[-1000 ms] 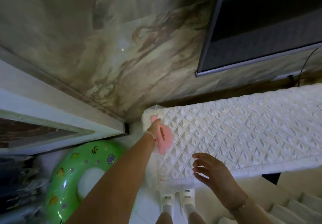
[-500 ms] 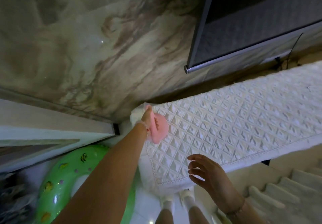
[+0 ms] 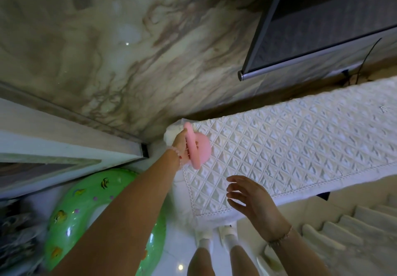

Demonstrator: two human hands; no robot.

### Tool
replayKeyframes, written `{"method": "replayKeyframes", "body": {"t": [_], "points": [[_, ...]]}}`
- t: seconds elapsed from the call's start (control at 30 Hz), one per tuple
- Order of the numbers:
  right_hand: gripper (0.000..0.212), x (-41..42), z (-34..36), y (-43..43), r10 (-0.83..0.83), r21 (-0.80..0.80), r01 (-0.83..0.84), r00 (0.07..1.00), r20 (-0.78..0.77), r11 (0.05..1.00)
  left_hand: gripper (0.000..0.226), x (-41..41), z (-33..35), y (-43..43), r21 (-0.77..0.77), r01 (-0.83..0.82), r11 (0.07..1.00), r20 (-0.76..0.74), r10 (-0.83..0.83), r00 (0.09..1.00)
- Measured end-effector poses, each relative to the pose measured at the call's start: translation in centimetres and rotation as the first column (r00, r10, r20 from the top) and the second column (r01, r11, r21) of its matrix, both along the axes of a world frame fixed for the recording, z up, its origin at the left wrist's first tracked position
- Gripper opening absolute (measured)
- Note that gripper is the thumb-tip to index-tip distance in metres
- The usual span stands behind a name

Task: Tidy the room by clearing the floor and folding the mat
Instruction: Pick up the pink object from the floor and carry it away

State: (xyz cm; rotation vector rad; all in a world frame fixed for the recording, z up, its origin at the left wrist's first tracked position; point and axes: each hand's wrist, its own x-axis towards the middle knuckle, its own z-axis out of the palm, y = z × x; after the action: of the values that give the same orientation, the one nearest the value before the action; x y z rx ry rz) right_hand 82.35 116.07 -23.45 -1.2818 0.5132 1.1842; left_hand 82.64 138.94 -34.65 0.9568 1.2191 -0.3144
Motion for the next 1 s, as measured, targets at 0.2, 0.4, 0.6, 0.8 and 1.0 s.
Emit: {"method": "replayKeyframes", "body": {"t": [0.2,0.4,0.6,0.8,1.0], "points": [[0.021,-0.2,1.5,0.3,0.014,0.031,-0.015,0.998,0.061,0.999,0.033,-3.0,4.9,-1.4,-0.109,-0.087,0.99,0.096,0.097,0.991],[0.02,-0.6,4.2,0.6,0.042,0.065,-0.047,0.996,0.081,0.997,0.021,-7.4,8.9,-1.3,-0.154,-0.266,0.951,0.252,0.299,0.92],[0.019,-1.1,7.5,1.8,0.091,0.115,-0.106,0.988,0.124,0.988,0.016,-10.6,17.2,-4.3,0.08,-0.317,0.945,0.475,0.243,0.846],[0.018,-1.8,11.6,3.5,0.167,0.198,-0.214,0.959,0.229,0.957,0.02,-13.9,23.8,-5.9,0.095,-0.494,0.864,0.606,0.343,0.718],[0.02,-2.8,14.7,5.3,0.227,0.269,-0.307,0.929,0.291,0.913,0.021,-17.6,27.7,-6.2,0.122,-0.639,0.759,0.665,0.415,0.62]]}}
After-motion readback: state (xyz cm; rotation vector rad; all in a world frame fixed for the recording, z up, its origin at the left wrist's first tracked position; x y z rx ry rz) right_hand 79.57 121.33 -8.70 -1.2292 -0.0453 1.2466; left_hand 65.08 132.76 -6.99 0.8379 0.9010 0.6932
